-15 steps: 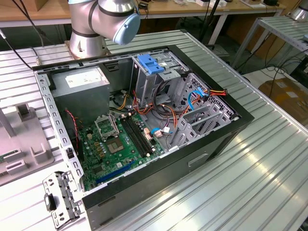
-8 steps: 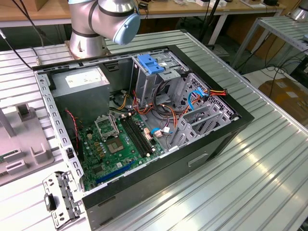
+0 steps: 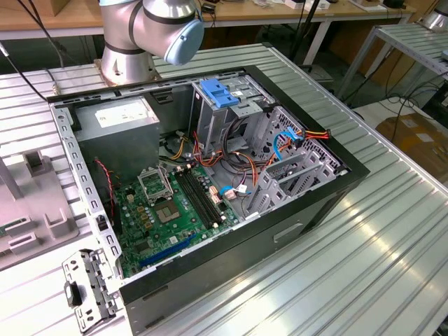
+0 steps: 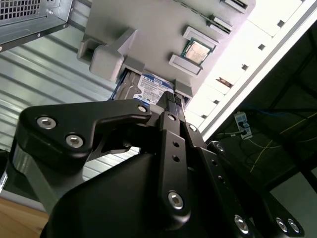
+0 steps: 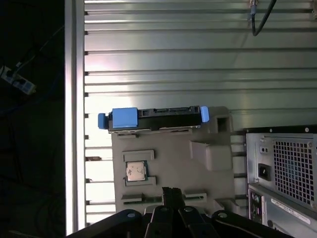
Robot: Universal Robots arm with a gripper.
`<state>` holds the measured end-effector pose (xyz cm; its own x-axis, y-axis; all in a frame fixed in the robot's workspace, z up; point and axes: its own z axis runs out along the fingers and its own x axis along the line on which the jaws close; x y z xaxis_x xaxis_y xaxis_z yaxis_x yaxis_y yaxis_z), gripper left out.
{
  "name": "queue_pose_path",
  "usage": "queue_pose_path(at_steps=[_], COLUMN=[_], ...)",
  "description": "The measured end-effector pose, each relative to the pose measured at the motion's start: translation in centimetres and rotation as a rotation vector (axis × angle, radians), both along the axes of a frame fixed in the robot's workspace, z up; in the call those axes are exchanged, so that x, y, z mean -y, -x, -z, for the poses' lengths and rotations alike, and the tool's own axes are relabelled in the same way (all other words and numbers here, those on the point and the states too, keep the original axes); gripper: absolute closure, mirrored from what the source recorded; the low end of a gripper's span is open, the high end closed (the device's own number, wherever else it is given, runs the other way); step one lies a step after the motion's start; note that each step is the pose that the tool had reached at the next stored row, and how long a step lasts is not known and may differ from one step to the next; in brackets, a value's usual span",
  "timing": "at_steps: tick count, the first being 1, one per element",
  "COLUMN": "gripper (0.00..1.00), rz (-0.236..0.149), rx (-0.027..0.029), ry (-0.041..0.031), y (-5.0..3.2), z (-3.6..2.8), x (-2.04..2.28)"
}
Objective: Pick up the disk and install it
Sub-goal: 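Pick up the disk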
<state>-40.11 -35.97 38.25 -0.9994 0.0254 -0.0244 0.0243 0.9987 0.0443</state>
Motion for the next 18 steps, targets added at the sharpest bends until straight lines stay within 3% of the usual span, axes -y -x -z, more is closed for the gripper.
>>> queue_pose_path(at_steps=[7, 18], gripper=[0.89, 0.89], rz=[-0.050, -0.091], rx=[0.0000, 0.0000], ry=[0.0000, 0.0000], y=[0.00, 0.00], z=[0.00, 0.00], x=[0.00, 0.00])
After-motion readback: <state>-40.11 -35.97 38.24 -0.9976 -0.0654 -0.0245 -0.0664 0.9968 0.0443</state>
